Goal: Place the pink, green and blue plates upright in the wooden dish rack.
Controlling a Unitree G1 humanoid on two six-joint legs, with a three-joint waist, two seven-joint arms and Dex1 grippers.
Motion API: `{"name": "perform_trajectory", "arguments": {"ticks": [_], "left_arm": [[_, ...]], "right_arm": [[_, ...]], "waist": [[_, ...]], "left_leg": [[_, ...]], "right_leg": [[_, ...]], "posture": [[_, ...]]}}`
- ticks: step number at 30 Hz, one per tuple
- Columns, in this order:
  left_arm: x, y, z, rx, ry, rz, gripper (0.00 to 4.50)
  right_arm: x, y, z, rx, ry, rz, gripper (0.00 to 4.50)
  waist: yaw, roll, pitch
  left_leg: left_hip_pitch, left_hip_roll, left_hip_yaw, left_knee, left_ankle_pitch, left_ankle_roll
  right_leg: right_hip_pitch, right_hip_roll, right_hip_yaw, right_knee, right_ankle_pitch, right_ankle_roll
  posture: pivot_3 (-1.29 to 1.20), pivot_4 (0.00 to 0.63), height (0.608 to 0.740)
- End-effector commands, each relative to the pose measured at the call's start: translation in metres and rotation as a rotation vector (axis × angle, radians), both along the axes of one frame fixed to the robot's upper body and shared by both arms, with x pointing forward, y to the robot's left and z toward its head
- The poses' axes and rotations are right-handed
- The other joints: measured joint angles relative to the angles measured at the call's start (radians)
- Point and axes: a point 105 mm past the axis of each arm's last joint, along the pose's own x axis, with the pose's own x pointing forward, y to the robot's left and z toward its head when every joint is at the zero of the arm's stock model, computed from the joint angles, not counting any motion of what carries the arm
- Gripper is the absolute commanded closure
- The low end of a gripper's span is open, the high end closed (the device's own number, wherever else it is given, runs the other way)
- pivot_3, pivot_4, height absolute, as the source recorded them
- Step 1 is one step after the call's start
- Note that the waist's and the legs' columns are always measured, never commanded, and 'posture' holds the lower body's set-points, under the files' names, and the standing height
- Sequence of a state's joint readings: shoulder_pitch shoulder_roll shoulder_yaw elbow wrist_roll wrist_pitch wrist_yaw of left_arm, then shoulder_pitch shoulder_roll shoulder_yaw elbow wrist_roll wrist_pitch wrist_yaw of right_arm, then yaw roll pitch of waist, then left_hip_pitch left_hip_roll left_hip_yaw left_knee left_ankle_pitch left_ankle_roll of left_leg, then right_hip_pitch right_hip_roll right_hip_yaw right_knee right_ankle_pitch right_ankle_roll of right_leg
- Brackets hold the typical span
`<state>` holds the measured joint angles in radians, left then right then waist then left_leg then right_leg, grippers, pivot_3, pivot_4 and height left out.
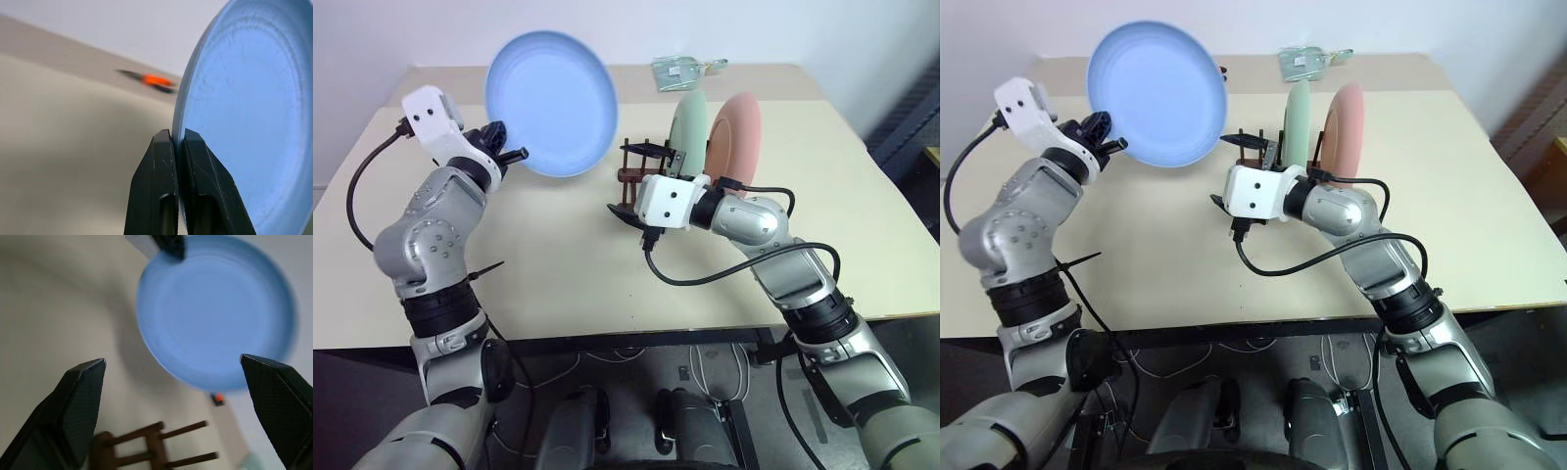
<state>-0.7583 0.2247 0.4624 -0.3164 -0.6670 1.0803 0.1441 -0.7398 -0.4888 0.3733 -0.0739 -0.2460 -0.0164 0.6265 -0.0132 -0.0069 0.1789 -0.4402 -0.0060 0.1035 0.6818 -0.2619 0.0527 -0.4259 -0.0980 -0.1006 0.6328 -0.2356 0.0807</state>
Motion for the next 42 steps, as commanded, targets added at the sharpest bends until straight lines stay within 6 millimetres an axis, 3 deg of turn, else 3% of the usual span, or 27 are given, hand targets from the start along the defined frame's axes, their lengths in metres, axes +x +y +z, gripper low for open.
{"name": "perform_trajectory", "arguments": {"ticks": [1,6,9,15,16,18,20,22,24,26,29,33,38,42], "left_arm": [[-0.02,-0.016,0.018,0.007,-0.015,-0.075,4.43],[-0.033,-0.026,0.025,-0.03,-0.004,-0.115,4.43],[-0.036,-0.031,0.026,-0.045,-0.001,-0.14,4.5],[-0.035,-0.029,0.023,-0.072,0.022,-0.14,4.5],[-0.036,-0.029,0.027,-0.1,-0.005,-0.145,4.18],[-0.036,-0.012,0.048,-0.182,-0.118,-0.075,3.57],[-0.036,0.026,0.068,-0.241,-0.227,0.105,2.67],[-0.035,0.07,0.069,-0.169,-0.243,0.343,1.79],[-0.033,0.107,0.055,-0.029,-0.192,0.53,1.79],[-0.029,0.121,0.037,0.166,-0.154,0.58,1.79],[-0.02,0.116,0.006,0.303,-0.096,0.531,1.79],[-0.013,0.087,-0.038,0.484,-0.044,0.421,1.79],[-0.016,0.047,-0.074,0.546,-0.032,0.27,1.79],[-0.019,0.039,-0.093,0.546,0.004,0.235,1.79]], "right_arm": [[0.004,0.005,0.006,-0.068,-0.142,0.011,0.0],[0.012,0.006,0.009,-0.077,-0.211,0.003,0.0],[0.014,0.007,0.011,-0.086,-0.244,0.008,1.26],[0.015,0.005,0.016,-0.088,-0.291,0.001,4.22],[0.015,0.005,0.017,-0.089,-0.302,-0.001,4.47],[0.013,0.004,0.021,-0.089,-0.322,0.002,4.5],[0.01,0.005,0.029,-0.074,-0.341,0.016,4.5],[0.004,0.009,0.042,-0.029,-0.355,0.043,4.5],[-0.007,0.013,0.064,0.088,-0.339,0.09,4.5],[-0.02,0.015,0.085,0.232,-0.275,0.155,4.5],[-0.029,0.009,0.118,0.535,-0.068,0.218,4.5],[-0.032,0.002,0.137,0.863,0.302,0.282,4.5],[-0.014,0.002,0.129,1.129,0.743,0.222,4.5],[-0.004,0.004,0.119,1.234,0.939,0.156,4.5]], "waist": [[0.0,0.0,0.0],[0.0,0.0,0.0],[0.002,0.0,0.0],[0.002,0.0,0.0],[0.001,0.0,0.0],[0.002,0.0,0.0],[0.0,0.0,0.0],[-0.008,0.0,0.001],[-0.01,0.001,0.0],[-0.009,0.001,0.0],[0.005,0.0,0.0],[0.013,-0.003,-0.002],[-0.002,-0.003,-0.002],[-0.01,-0.002,-0.002]], "left_leg": [[0.0,0.0,0.0,0.0,0.0,0.0],[0.0,0.0,0.0,0.0,0.0,0.0],[0.0,0.0,0.0,0.0,0.0,0.0],[0.0,0.0,0.0,0.0,0.0,0.0],[0.0,0.0,0.0,0.0,0.0,0.0],[0.0,0.0,0.0,0.0,0.0,0.0],[0.0,0.0,0.0,0.0,0.0,-0.001],[0.001,0.0,0.0,-0.001,0.001,-0.001],[0.004,0.0,0.002,-0.004,0.001,-0.002],[0.009,0.0,0.006,-0.01,0.002,-0.004],[0.014,0.0,0.007,-0.016,0.004,-0.006],[0.014,-0.001,0.004,-0.015,0.003,-0.006],[0.013,-0.001,0.004,-0.016,0.001,-0.009],[0.013,0.0,0.007,-0.019,0.003,-0.008]], "right_leg": [[0.0,0.0,0.0,0.0,0.0,0.0],[0.0,0.0,0.0,0.0,0.0,0.0],[0.0,0.001,0.0,0.0,0.0,0.0],[0.001,0.002,0.0,0.0,0.0,0.0],[0.001,0.002,0.0,0.0,0.0,0.0],[0.001,0.002,0.0,0.0,0.0,0.0],[0.001,0.002,0.0,0.0,0.0,0.0],[0.001,0.002,0.0,0.0,0.0,0.0],[0.001,0.003,0.002,0.0,0.0,0.0],[0.002,0.004,0.006,0.0,0.0,-0.001],[0.005,0.005,0.006,0.0,-0.001,-0.002],[0.007,0.001,0.005,-0.001,-0.001,-0.002],[0.003,-0.001,0.005,-0.001,-0.001,-0.004],[0.0,-0.001,0.007,0.001,-0.002,-0.006]], "posture": [[0.0,0.15,0.74],[0.0,0.15,0.74],[0.0,0.15,0.74],[0.0,0.15,0.74],[0.0,0.15,0.74],[0.0,0.15,0.74],[0.0,0.15,0.74],[0.0,0.15,0.74],[0.0,0.15,0.74],[0.0,0.15,0.74],[0.0,0.15,0.74],[0.0,0.15,0.74],[0.0,0.15,0.74],[0.0,0.15,0.74]]}}
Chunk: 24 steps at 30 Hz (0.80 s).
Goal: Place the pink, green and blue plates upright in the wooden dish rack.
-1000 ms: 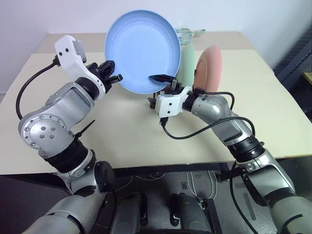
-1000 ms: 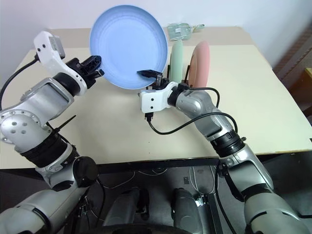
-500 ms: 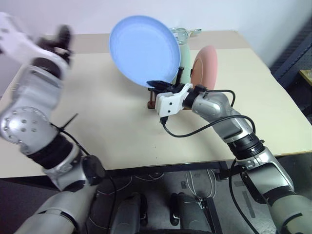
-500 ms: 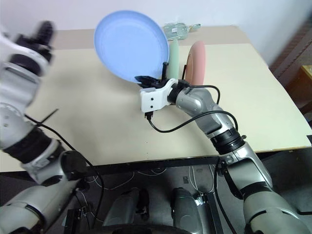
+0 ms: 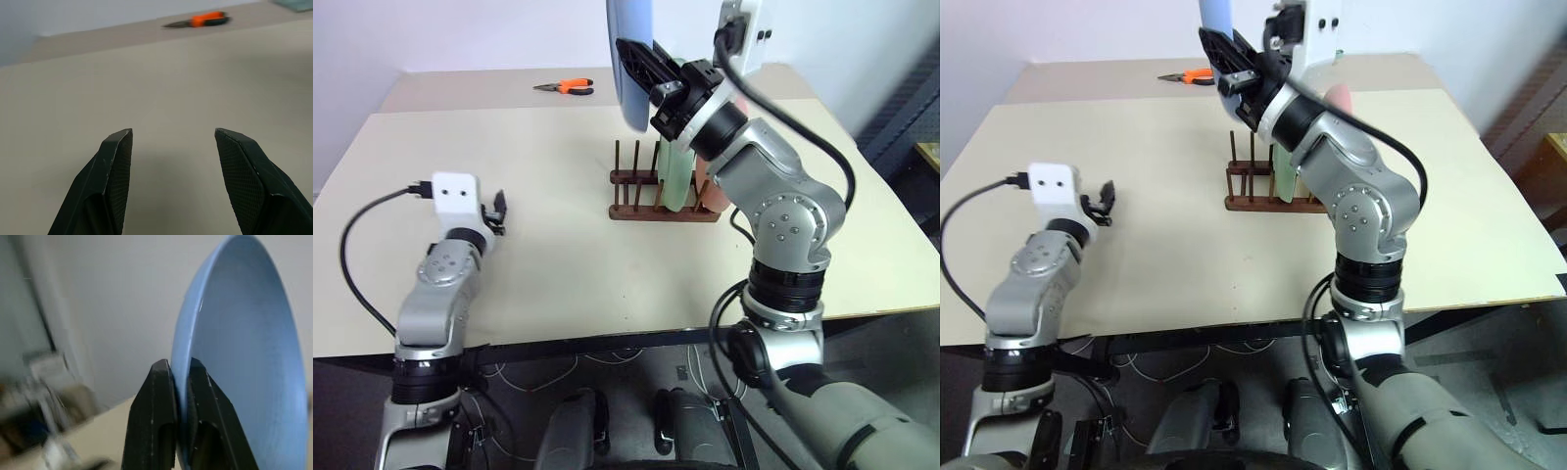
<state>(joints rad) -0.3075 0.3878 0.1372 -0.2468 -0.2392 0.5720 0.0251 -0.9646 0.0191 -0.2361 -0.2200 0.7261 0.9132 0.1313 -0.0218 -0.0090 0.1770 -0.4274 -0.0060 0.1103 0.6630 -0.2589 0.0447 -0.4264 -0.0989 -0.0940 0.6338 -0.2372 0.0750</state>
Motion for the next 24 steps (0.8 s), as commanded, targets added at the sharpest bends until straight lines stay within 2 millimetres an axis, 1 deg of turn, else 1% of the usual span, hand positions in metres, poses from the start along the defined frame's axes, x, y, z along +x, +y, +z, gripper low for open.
{"name": "perform_trajectory", "arguments": {"ticks": [1,4,10,16,24], "left_arm": [[-0.005,-0.001,0.007,0.034,-0.043,-0.005,1.79],[-0.007,-0.005,0.004,0.032,-0.036,-0.028,1.79],[-0.008,-0.008,0.007,0.026,-0.042,-0.042,1.79],[-0.014,-0.026,0.012,0.007,-0.055,-0.148,1.79],[-0.029,-0.051,0.008,-0.025,-0.04,-0.339,1.79]], "right_arm": [[-0.005,0.003,0.011,0.065,0.077,0.033,4.5],[0.002,0.002,0.004,0.1,0.177,0.041,4.5],[0.013,-0.002,-0.005,0.106,0.265,0.007,4.5],[0.024,-0.008,-0.015,0.076,0.296,-0.041,4.5],[0.036,-0.009,-0.025,0.057,0.345,-0.051,4.5]], "waist": [[-0.002,0.0,0.0],[0.002,0.0,0.0],[0.005,0.0,0.0],[0.003,0.0,0.0],[0.002,0.0,0.0]], "left_leg": [[0.0,0.0,0.0,0.0,0.001,0.0],[0.0,0.001,0.001,0.0,0.001,0.001],[0.0,0.001,0.001,0.0,0.001,0.001],[-0.001,0.001,0.001,0.0,0.001,0.002],[-0.001,0.001,0.001,0.0,0.001,0.002]], "right_leg": [[-0.001,0.0,0.0,0.001,0.0,-0.001],[-0.001,0.001,0.0,0.001,-0.001,-0.001],[-0.001,0.0,0.0,0.001,-0.001,-0.001],[-0.001,0.001,0.0,0.001,-0.001,-0.001],[-0.001,0.001,0.0,0.001,-0.001,-0.001]], "posture": [[0.0,0.15,0.74],[0.0,0.15,0.74],[0.0,0.15,0.74],[0.0,0.15,0.74],[0.0,0.15,0.74]]}}
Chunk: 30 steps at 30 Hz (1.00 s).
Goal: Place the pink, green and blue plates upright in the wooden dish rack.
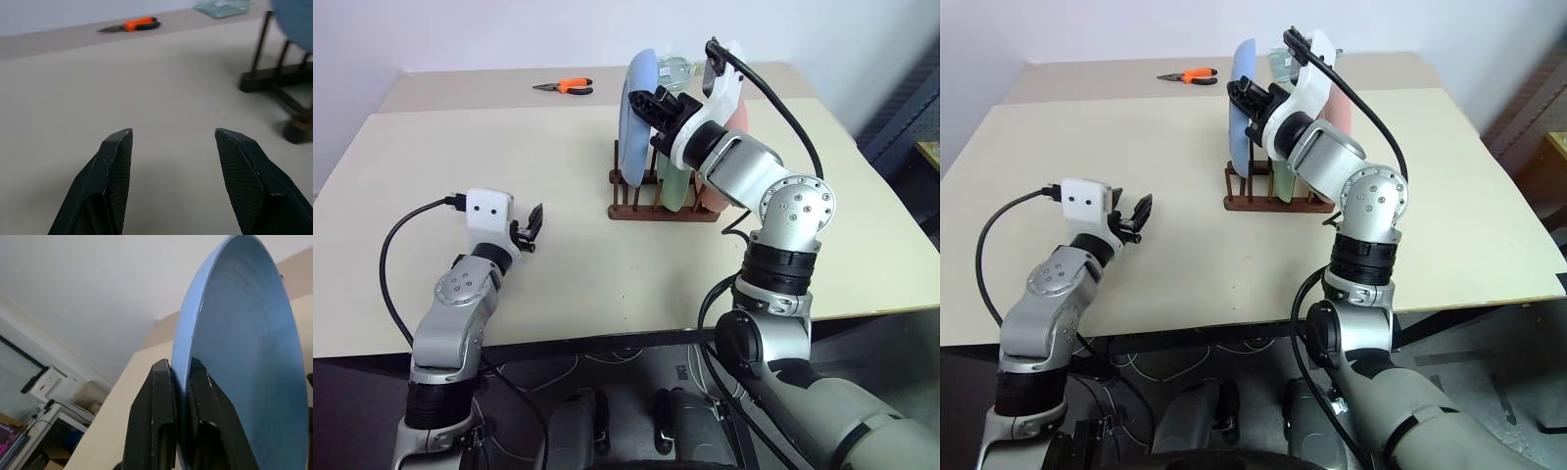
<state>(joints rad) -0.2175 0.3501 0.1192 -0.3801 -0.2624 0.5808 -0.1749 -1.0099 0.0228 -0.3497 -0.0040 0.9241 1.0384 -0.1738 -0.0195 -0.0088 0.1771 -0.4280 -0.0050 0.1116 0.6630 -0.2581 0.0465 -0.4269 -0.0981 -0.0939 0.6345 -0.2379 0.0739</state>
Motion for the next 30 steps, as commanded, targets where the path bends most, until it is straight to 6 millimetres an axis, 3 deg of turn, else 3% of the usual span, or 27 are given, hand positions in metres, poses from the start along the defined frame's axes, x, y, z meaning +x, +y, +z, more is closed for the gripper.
{"name": "perform_trajectory", "arguments": {"ticks": [1,4,10,11,13,17,20,24,27,30], "left_arm": [[-0.012,-0.016,0.01,0.001,-0.037,-0.122,1.79],[-0.023,-0.024,0.004,0.025,-0.004,-0.224,1.71],[-0.032,-0.027,-0.001,0.035,0.033,-0.299,1.71],[-0.033,-0.028,-0.002,0.035,0.036,-0.304,1.71],[-0.034,-0.031,-0.003,0.036,0.041,-0.315,1.71],[-0.033,-0.035,-0.005,0.047,0.046,-0.331,1.71],[-0.032,-0.032,-0.011,0.09,0.065,-0.347,1.71],[-0.029,-0.022,-0.028,0.182,0.112,-0.368,1.71],[-0.025,-0.018,-0.036,0.206,0.129,-0.371,1.71],[-0.02,-0.011,-0.044,0.216,0.149,-0.374,1.71]], "right_arm": [[0.0,0.001,0.015,0.0,-0.056,0.0,4.5],[0.005,0.0,0.015,-0.016,-0.061,-0.007,3.45],[0.006,-0.002,0.024,-0.123,-0.167,-0.046,0.35],[0.005,-0.003,0.027,-0.178,-0.219,-0.059,0.03],[-0.001,-0.004,0.036,-0.316,-0.363,-0.079,0.03],[-0.03,-0.013,0.058,-0.667,-0.826,-0.125,0.03],[-0.063,-0.038,0.059,-0.714,-0.998,-0.002,0.03],[-0.092,-0.118,0.026,-0.728,-0.799,0.101,0.03],[-0.104,-0.16,-0.003,-0.744,-0.625,0.089,0.03],[-0.105,-0.192,-0.049,-0.833,-0.444,0.045,0.03]], "waist": [[0.0,0.0,0.0],[-0.001,0.0,0.0],[0.0,0.001,0.0],[0.0,0.001,0.0],[0.002,0.001,0.001],[0.005,0.001,0.001],[0.009,0.001,0.0],[0.029,0.0,0.0],[0.031,0.002,0.001],[0.029,0.002,0.0]], "left_leg": [[0.0,0.0,0.0,0.0,0.0,0.0],[0.0,0.0,0.0,0.0,0.0,0.0],[0.0,0.0,0.0,0.0,0.0,0.0],[0.0,0.0,0.0,0.0,0.0,0.0],[0.0,0.0,0.0,0.0,0.0,0.0],[-0.001,0.0,0.0,0.0,-0.001,0.001],[-0.001,0.0,-0.001,0.0,-0.001,0.002],[0.0,0.0,-0.002,0.001,-0.002,0.003],[0.0,0.0,-0.001,0.002,-0.004,0.006],[0.001,0.0,-0.002,0.001,-0.007,0.01]], "right_leg": [[0.0,0.0,0.0,0.0,0.0,0.0],[0.0,0.0,0.0,0.0,0.0,0.0],[0.0,0.0,0.0,-0.001,0.0,0.0],[0.0,0.0,0.0,-0.001,0.0,0.0],[0.0,0.0,0.0,-0.001,0.0,0.0],[0.0,0.0,0.0,-0.002,0.0,0.0],[0.002,0.0,-0.001,-0.004,-0.001,0.001],[0.004,-0.001,-0.002,-0.005,0.0,0.001],[0.004,-0.003,-0.002,-0.006,0.0,0.001],[0.004,-0.004,-0.002,-0.006,0.0,0.001]], "posture": [[0.0,0.15,0.74],[0.0,0.15,0.74],[0.0,0.15,0.74],[0.0,0.15,0.74],[0.0,0.15,0.74],[0.0,0.15,0.74],[0.0,0.15,0.74],[0.0,0.15,0.74],[0.0,0.15,0.74],[0.0,0.15,0.74]]}}
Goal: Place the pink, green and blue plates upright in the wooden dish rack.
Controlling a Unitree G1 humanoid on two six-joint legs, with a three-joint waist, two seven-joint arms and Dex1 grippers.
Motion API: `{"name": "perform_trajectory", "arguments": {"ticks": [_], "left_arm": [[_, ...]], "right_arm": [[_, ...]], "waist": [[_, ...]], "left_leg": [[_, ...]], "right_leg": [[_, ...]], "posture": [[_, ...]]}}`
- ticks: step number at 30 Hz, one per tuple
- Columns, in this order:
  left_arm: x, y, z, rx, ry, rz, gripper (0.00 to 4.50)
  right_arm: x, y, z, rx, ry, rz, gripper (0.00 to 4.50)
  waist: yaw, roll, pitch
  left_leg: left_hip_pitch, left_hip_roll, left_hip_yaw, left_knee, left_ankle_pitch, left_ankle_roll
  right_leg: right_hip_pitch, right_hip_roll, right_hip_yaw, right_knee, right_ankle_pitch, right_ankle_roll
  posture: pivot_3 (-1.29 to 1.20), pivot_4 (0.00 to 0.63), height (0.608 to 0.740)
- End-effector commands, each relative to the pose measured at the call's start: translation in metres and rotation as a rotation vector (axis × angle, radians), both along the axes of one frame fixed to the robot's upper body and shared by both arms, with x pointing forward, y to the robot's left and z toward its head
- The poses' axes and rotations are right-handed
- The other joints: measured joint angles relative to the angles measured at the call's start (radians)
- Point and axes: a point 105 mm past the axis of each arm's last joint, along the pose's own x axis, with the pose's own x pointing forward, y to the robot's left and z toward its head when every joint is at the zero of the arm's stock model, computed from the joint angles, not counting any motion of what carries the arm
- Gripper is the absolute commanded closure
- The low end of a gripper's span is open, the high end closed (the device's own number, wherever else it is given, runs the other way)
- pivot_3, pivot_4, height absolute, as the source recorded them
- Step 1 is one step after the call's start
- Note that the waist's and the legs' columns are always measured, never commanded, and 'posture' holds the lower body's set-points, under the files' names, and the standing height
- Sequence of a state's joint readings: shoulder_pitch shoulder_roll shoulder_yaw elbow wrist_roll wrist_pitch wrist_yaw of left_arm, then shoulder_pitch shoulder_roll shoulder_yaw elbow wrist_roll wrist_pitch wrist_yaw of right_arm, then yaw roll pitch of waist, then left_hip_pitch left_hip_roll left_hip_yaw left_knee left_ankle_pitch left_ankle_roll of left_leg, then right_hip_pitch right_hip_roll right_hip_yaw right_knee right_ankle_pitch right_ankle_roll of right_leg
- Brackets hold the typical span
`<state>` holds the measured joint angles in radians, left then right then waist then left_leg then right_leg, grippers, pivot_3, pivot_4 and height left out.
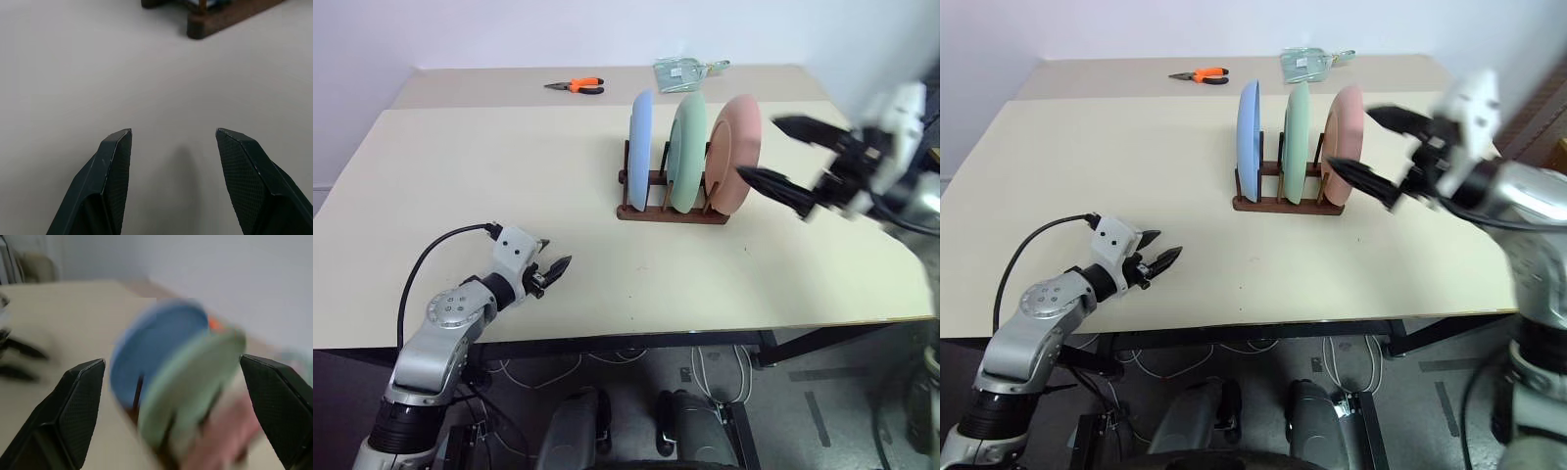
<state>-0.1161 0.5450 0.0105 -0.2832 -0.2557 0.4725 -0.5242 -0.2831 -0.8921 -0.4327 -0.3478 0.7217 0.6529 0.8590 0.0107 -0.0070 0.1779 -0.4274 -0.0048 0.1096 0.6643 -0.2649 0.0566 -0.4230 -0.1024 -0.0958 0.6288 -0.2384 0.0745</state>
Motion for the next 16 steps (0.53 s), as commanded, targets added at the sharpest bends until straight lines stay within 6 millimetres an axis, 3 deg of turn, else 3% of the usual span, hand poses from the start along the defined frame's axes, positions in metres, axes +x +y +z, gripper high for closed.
{"name": "perform_trajectory", "arguments": {"ticks": [1,6,16], "left_arm": [[0.005,0.003,0.004,0.016,-0.035,-0.022,1.71],[0.004,0.014,0.006,0.026,-0.027,-0.025,1.71],[-0.001,0.019,0.005,0.016,-0.019,0.003,1.71]], "right_arm": [[-0.005,-0.022,-0.025,-0.062,0.05,-0.077,0.03],[0.012,-0.043,-0.058,-0.064,0.096,-0.183,0.03],[0.031,-0.049,-0.071,-0.078,0.093,-0.177,0.03]], "waist": [[-0.004,0.001,0.0],[-0.012,0.002,0.0],[-0.001,0.003,0.001]], "left_leg": [[0.0,0.0,0.0,0.0,0.0,0.0],[0.0,0.0,0.0,0.0,0.002,-0.004],[0.0,0.0,0.0,0.0,0.003,-0.005]], "right_leg": [[0.0,-0.001,0.0,0.0,0.0,0.0],[-0.002,-0.001,0.0,0.001,0.0,-0.001],[-0.002,-0.002,-0.001,0.0,0.0,-0.001]], "posture": [[0.0,0.15,0.74],[0.0,0.15,0.74],[0.0,0.15,0.74]]}}
